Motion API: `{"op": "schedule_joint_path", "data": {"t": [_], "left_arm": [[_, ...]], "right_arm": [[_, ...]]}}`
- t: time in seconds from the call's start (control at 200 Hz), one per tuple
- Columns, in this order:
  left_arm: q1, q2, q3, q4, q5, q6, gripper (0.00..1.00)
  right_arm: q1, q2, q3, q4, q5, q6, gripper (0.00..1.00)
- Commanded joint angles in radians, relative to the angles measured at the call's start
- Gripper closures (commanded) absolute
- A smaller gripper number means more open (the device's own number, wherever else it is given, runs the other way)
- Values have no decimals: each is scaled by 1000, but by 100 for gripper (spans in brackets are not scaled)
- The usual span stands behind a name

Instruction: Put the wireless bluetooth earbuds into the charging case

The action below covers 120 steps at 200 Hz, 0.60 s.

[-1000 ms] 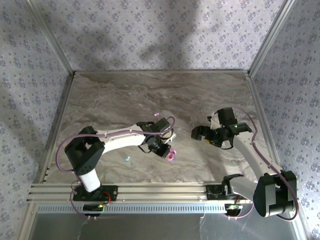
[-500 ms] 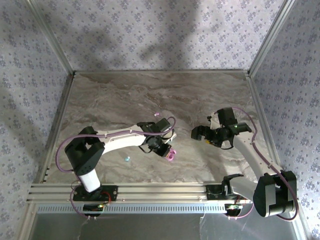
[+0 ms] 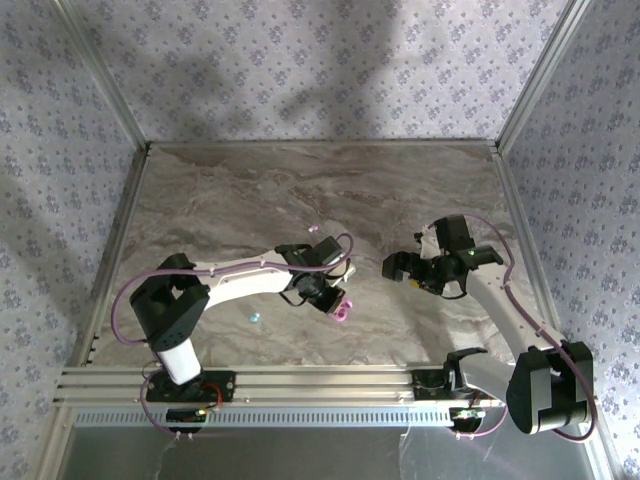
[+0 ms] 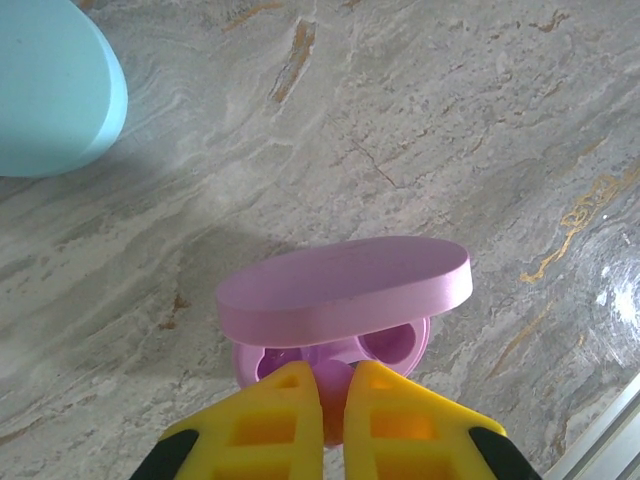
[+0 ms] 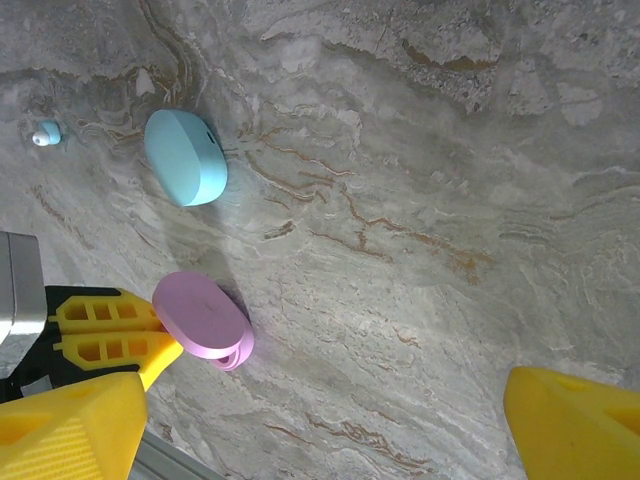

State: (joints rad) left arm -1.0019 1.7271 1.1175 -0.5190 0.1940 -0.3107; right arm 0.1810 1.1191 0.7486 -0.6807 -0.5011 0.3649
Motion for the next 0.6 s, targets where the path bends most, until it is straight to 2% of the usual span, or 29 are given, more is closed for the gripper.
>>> {"op": "schedule_joint_path", "data": {"t": [0.0, 0.595], "left_arm": [[-7, 29, 38, 10, -2, 14, 90], [-15, 45, 31, 9, -39, 6, 90]], "right_arm": [[-3, -4, -8, -11, -26, -18, 6], [0, -7, -10, -8, -31, -20, 6]]}}
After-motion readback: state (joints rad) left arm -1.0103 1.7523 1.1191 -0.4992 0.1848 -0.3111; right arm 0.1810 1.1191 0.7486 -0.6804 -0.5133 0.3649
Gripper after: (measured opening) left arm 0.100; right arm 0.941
